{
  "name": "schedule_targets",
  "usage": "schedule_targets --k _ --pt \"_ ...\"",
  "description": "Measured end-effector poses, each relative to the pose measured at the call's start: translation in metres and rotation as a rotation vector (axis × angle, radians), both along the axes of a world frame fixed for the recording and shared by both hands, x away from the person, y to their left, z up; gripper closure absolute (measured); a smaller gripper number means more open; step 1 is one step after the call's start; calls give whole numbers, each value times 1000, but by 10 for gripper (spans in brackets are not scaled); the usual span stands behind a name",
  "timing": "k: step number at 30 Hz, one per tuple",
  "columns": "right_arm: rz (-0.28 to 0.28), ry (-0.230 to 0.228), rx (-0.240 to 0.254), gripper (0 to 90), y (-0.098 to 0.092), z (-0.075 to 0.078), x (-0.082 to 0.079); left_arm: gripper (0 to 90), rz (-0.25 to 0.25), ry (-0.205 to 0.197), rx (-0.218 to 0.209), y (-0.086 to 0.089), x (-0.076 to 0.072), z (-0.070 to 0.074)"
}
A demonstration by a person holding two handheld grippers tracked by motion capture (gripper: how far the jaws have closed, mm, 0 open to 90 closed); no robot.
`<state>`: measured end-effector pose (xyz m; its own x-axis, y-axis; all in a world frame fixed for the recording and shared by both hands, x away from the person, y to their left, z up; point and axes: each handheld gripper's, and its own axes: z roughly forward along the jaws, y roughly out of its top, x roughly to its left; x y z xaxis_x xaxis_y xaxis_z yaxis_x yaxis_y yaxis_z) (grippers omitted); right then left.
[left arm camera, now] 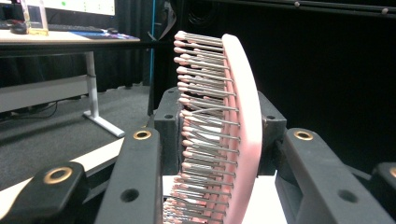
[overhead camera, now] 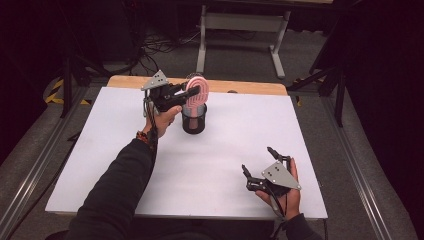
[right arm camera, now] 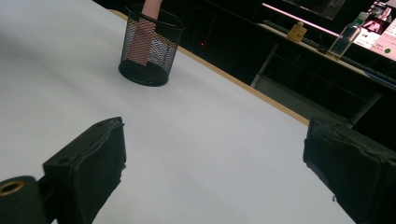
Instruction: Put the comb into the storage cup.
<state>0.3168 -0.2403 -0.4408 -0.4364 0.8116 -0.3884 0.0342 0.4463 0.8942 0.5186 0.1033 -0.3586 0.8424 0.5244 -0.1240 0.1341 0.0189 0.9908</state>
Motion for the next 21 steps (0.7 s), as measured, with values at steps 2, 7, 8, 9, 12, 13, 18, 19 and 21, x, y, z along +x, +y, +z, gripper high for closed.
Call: schedule_targets --k 2,7,8,9,12,13,18,19,21 --pt "-2 1 -1 67 0 0 0 633 5 2 6 0 0 0" --pt "9 6 -5 66 1 -1 0 632 10 16 5 1 3 -4" --pt "18 7 0 66 1 -1 0 632 11 21 2 1 3 -5" --pt "24 6 3 66 1 -1 0 632 9 22 2 1 3 -5" --pt "29 9 -1 66 1 -1 0 632 8 29 4 1 4 -7" --pt "29 11 -2 66 1 -1 0 631 11 31 5 1 5 -8" --pt "39 11 0 65 2 -2 0 631 12 41 15 3 6 -11" --pt "36 10 -2 65 2 -2 -1 630 10 44 15 2 6 -11" --pt "32 9 -4 67 2 -1 -1 630 12 44 17 2 6 -12"
